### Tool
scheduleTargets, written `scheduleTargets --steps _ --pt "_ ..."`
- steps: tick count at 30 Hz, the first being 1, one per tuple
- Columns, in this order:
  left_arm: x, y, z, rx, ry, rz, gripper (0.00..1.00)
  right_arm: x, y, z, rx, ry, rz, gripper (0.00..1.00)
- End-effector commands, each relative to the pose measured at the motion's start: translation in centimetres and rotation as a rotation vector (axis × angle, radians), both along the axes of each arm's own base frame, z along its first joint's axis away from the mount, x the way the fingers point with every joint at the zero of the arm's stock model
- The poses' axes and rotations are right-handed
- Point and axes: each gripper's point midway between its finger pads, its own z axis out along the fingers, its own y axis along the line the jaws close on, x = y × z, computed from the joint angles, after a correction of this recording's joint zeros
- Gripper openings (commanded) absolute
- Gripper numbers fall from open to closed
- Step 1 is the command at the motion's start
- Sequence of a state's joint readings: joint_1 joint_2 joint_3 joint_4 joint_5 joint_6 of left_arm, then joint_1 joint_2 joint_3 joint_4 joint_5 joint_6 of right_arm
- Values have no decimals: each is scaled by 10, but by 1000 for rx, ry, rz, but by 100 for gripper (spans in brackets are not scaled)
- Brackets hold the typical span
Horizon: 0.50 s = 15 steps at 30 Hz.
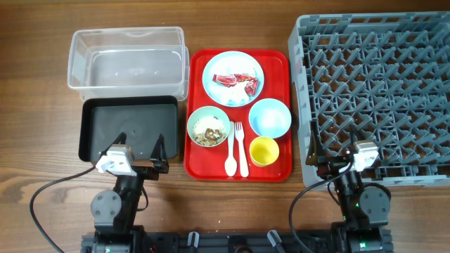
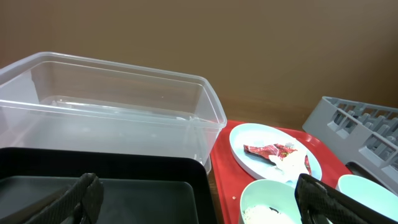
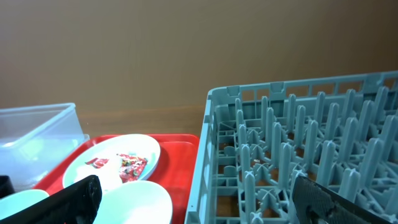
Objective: Sort waste into correct bins and load items into the dishwasher rack
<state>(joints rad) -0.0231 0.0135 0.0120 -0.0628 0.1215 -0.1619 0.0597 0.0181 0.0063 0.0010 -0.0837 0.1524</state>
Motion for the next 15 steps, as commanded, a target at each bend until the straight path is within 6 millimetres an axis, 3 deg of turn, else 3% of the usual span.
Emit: scheduleTargets --steps 1,11,15 --pt "0 0 -1 -39 5 -4 100 -1 -3 4 86 14 -17 100" --pt "-3 0 5 -90 194 7 100 -1 -3 37 74 145 -23 100" --pt "1 -1 11 -89 327 10 100 6 -3 41 66 271 -27 100"
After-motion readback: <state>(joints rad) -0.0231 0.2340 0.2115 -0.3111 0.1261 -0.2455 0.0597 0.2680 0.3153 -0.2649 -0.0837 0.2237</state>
